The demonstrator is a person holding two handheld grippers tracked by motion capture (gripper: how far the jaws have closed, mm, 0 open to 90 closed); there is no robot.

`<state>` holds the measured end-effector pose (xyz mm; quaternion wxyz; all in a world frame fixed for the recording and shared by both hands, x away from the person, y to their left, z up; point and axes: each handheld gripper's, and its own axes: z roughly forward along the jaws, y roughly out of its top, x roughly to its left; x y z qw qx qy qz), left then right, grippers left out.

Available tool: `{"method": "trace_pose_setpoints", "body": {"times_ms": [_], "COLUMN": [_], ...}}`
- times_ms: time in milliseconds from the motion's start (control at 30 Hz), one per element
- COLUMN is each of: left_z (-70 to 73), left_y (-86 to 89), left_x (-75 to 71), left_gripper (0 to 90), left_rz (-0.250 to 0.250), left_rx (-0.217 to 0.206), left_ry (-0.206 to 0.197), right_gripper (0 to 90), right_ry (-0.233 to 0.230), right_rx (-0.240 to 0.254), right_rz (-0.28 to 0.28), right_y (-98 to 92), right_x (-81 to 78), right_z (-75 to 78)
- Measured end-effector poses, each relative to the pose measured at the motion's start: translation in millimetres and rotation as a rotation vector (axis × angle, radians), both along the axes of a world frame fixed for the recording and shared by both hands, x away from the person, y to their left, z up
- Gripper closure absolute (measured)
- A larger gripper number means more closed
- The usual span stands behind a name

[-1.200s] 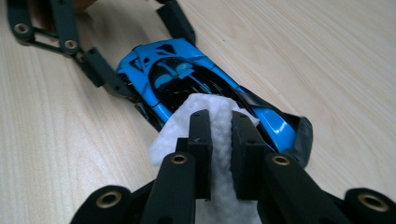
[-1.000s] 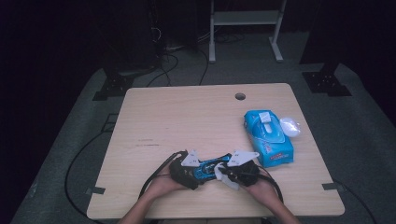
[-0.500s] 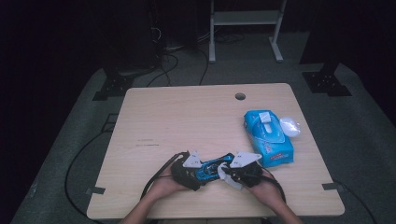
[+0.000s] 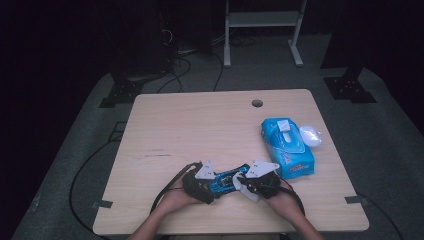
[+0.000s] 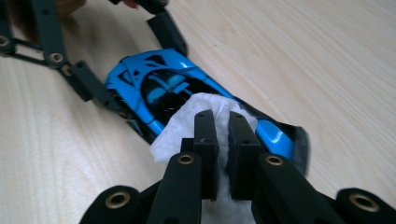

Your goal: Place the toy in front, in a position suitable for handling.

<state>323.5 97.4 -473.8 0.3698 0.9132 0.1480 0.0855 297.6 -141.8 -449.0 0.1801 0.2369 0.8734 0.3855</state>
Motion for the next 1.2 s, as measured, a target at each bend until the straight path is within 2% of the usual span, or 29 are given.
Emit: {"method": "trace_pose_setpoints", "body": {"times_ms": [100, 133, 167, 200, 267, 333, 367, 400, 433, 500, 600, 700, 767, 833, 900, 933, 1033, 1133, 1200], "left_z": [0.1, 0.1, 0.1, 0.0, -0.3, -0.4, -0.5, -0.9, -1.0, -1.7, -2.0, -1.6, -1.9, -2.2, -2.9, -3.1, -3.1, -2.8, -1.7], "left_y": [0.4, 0.3, 0.0, -0.3, -0.6, -0.8, -0.6, 0.0, 0.4, 1.4, 1.6, 1.0, 1.2, 1.4, 2.6, 3.3, 4.6, 5.1, 5.2], "left_x": [0.4, 0.8, 1.0, 1.1, 1.3, 1.2, 1.3, 1.0, 1.0, 0.6, 1.1, 1.4, 1.3, 1.3, 0.6, 0.0, -1.4, 0.7, -0.6], "left_gripper": [25.9, 25.9, 25.9, 25.9, 25.8, 25.8, 25.8, 25.8, 25.8, 25.8, 25.8, 25.8, 25.8, 25.7, 25.4, 25.2, 22.4, 23.6, 23.9], "left_rz": [-0.004, -0.007, -0.009, -0.009, -0.007, -0.005, -0.002, 0.001, 0.001, -0.005, -0.009, -0.010, -0.008, -0.006, -0.005, -0.007, 0.000, -0.002, 0.000], "left_rx": [0.003, 0.004, 0.005, 0.005, 0.002, -0.001, -0.003, -0.009, -0.009, -0.011, -0.014, -0.009, -0.011, -0.015, -0.013, -0.015, -0.007, -0.008, 0.002], "left_ry": [-0.003, -0.005, -0.007, -0.008, -0.007, -0.005, -0.002, 0.000, -0.003, -0.011, -0.013, -0.012, -0.013, -0.007, -0.012, -0.016, -0.019, -0.001, -0.010], "right_gripper": [83.5, 83.5, 83.5, 83.6, 83.7, 83.6, 83.6, 83.6, 83.6, 83.7, 83.7, 83.8, 83.9, 83.8, 83.8, 83.8, 83.8, 83.9, 83.9], "right_ry": [-0.029, -0.031, -0.009, -0.002, 0.013, 0.040, 0.026, -0.014, -0.029, -0.021, -0.009, 0.027, 0.024, 0.047, 0.018, 0.028, 0.078, 0.084, 0.079], "right_rx": [-0.015, -0.004, 0.023, 0.028, 0.054, 0.068, 0.049, 0.022, 0.006, 0.008, 0.001, 0.044, 0.054, 0.107, 0.081, 0.081, 0.137, 0.141, 0.132], "right_rz": [-0.072, -0.087, -0.099, -0.099, -0.072, -0.010, 0.019, 0.030, 0.043, 0.035, -0.007, -0.037, -0.018, 0.028, 0.056, 0.059, 0.046, 0.040, 0.049], "right_y": [-14.6, -20.3, -28.3, -31.0, -27.7, -13.3, -2.8, 6.0, 11.5, 9.9, -5.4, -16.9, -10.7, 1.5, 12.7, 13.0, 2.4, 2.3, 7.8], "right_x": [5.0, 6.4, 8.0, 8.0, 6.1, 3.7, 0.5, -3.5, -4.7, -1.5, 4.9, 8.0, 6.1, 4.8, 3.1, 3.7, 7.9, 8.5, 8.2], "right_z": [3.7, 4.3, 4.6, 4.3, 2.7, -1.2, -3.1, -3.2, -1.6, -0.4, -1.6, -3.2, -4.2, -4.9, -3.5, -2.9, -5.2, -4.8, -4.2]}}
